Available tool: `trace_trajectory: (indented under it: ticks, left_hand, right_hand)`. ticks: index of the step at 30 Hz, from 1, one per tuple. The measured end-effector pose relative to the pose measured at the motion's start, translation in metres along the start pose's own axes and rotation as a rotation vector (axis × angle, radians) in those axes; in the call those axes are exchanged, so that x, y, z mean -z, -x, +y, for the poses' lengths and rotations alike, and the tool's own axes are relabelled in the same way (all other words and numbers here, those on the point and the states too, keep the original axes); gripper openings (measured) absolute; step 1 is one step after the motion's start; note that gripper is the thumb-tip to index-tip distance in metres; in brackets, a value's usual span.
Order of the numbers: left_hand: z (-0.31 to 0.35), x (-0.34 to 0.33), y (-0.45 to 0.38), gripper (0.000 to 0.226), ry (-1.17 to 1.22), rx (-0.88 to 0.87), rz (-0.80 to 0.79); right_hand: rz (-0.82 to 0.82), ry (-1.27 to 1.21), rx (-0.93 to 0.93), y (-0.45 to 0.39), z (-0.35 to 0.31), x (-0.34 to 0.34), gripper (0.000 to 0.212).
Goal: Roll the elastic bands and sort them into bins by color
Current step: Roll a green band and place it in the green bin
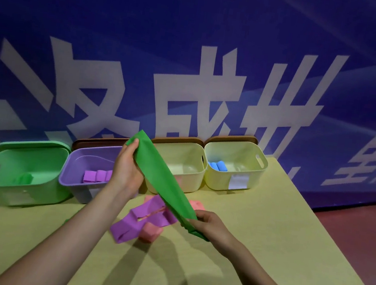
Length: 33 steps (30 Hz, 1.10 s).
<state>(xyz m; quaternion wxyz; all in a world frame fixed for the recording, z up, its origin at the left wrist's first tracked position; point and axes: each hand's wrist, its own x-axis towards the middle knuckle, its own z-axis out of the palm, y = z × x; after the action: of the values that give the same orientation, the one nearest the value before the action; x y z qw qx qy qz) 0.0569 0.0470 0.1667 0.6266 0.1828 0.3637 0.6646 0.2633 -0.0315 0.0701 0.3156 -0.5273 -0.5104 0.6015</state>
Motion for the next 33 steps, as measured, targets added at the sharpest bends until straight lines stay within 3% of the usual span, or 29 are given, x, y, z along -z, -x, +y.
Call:
trace_trajectory:
  ticks: [2, 7, 12, 19, 25, 27, 30, 33]
  left_hand:
    - [-0.001, 0.003, -0.001, 0.014, 0.001, -0.007, 0.002]
    - [-0.005, 0.003, -0.004, 0.017, 0.002, 0.017, -0.012]
    - [0.003, 0.004, -0.007, 0.023, -0.029, 0.081, -0.001]
    - [0.001, -0.009, 0.0, 0.019, -0.171, 0.17, -0.089]
    - [0.012, -0.019, 0.005, 0.016, -0.101, 0.148, -0.133]
    - [0.016, -0.022, 0.007, 0.017, -0.09, 0.159, -0.14]
    - [0.025, -0.022, 0.006, 0.019, -0.056, 0.167, -0.14]
    - [0.035, -0.014, 0.002, 0.02, -0.033, 0.145, -0.132]
  right_hand:
    - [0.03, -0.023, -0.013, 0.001, 0.005, 0.002, 0.053]
    - [0.078, -0.108, -0.088, -0.003, 0.022, 0.007, 0.009]
    - [0.244, -0.255, -0.164, -0.009, 0.03, 0.013, 0.023]
    - [0.204, -0.133, -0.181, -0.031, 0.015, -0.011, 0.02]
    - [0.114, -0.072, -0.096, -0.047, 0.003, -0.056, 0.05]
    - [0.144, -0.16, -0.085, -0.051, 0.008, -0.065, 0.045]
    - [0.16, -0.231, -0.067, -0.048, 0.014, -0.067, 0.021]
    - [0.121, -0.213, -0.046, -0.04, 0.018, -0.065, 0.027]
